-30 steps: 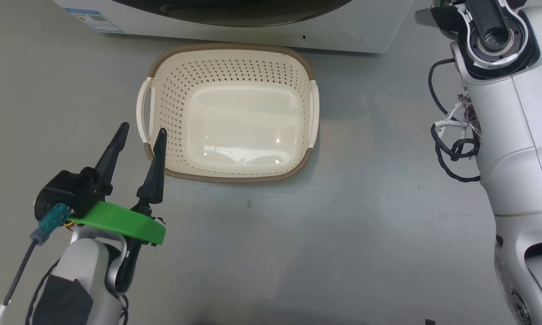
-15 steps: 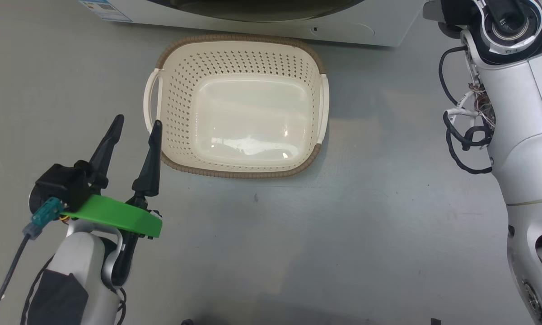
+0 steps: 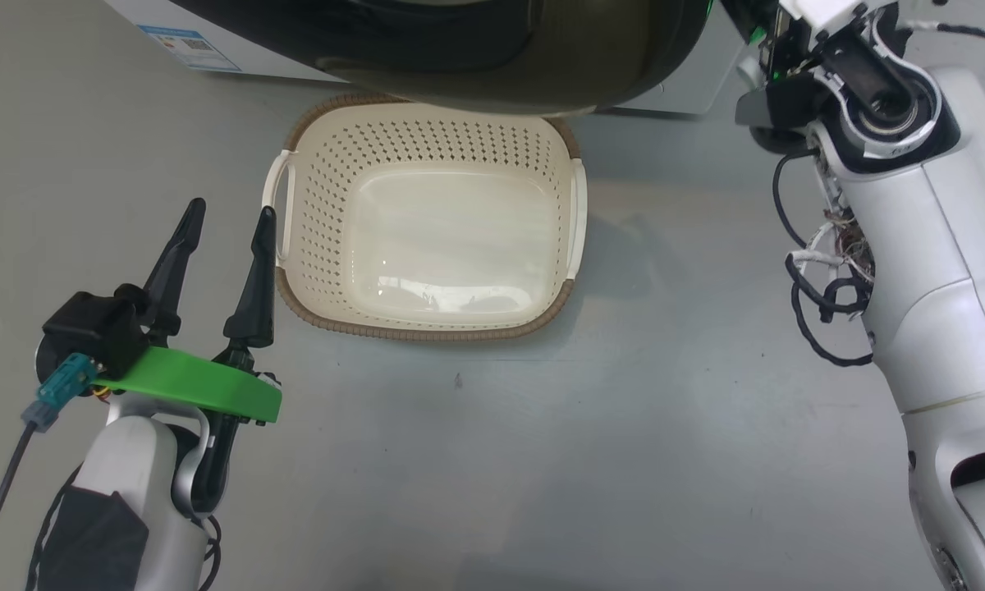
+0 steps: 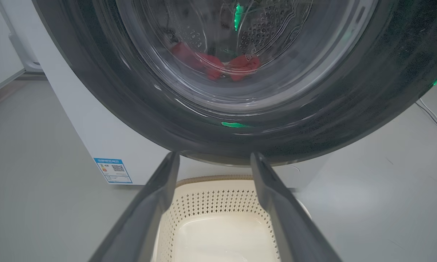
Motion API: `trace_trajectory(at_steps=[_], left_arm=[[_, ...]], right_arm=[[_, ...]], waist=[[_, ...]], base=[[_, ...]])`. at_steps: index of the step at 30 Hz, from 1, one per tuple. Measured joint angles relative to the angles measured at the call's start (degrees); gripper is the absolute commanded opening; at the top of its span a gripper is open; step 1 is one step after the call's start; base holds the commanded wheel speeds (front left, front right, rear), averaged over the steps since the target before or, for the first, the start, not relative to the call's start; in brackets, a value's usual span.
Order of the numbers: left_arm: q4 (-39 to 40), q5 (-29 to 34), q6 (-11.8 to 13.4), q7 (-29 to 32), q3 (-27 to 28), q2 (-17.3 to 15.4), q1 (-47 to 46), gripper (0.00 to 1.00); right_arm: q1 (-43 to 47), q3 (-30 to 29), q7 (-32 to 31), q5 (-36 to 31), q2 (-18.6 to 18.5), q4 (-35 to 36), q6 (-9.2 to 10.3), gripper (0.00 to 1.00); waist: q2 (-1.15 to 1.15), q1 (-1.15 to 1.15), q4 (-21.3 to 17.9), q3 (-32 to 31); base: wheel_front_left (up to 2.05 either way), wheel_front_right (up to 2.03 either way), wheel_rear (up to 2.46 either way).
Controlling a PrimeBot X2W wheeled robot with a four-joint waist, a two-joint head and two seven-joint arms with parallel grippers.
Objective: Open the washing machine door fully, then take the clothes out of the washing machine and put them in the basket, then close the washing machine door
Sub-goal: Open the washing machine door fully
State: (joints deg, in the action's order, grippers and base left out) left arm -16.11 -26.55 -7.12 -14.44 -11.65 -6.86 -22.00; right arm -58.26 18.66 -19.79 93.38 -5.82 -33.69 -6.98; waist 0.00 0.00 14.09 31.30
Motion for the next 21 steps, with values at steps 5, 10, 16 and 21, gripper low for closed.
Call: trace_trajectory(at_steps=[5,10,16,21], left_arm=[[-0.02,0.08,0.00,0.00,0.42,0.00,0.03,1.00],[-0.19,0.10,0.00,0.00,0.45,0.11,0.27,1.00],[-0.70,0.40,-0.01,0.00,0.24,0.86,0.68,1.00],[-1.30,0.43,-0.01,0.00,-0.03,1.35,1.18,1.00]], right_arm=[[3.64,1.65,-4.44,2.05,0.65,-0.76,0.00,0.00],[6.12,3.80,-8.90,3.04,0.74,-1.24,0.00,0.00],[10.26,7.15,-13.28,3.66,1.19,-2.11,0.00,0.00],[12.94,9.01,-14.81,6.21,1.24,-0.87,0.00,0.00]], waist=[[0.00,0.00,-0.25,-1.97],[0.00,0.00,-0.26,-3.74],[0.00,0.00,0.22,-6.04],[0.00,0.00,1.41,-7.88]], base=[[0.00,0.00,0.00],[0.00,0.00,0.00],[0.00,0.00,0.00],[0.00,0.00,0.00]])
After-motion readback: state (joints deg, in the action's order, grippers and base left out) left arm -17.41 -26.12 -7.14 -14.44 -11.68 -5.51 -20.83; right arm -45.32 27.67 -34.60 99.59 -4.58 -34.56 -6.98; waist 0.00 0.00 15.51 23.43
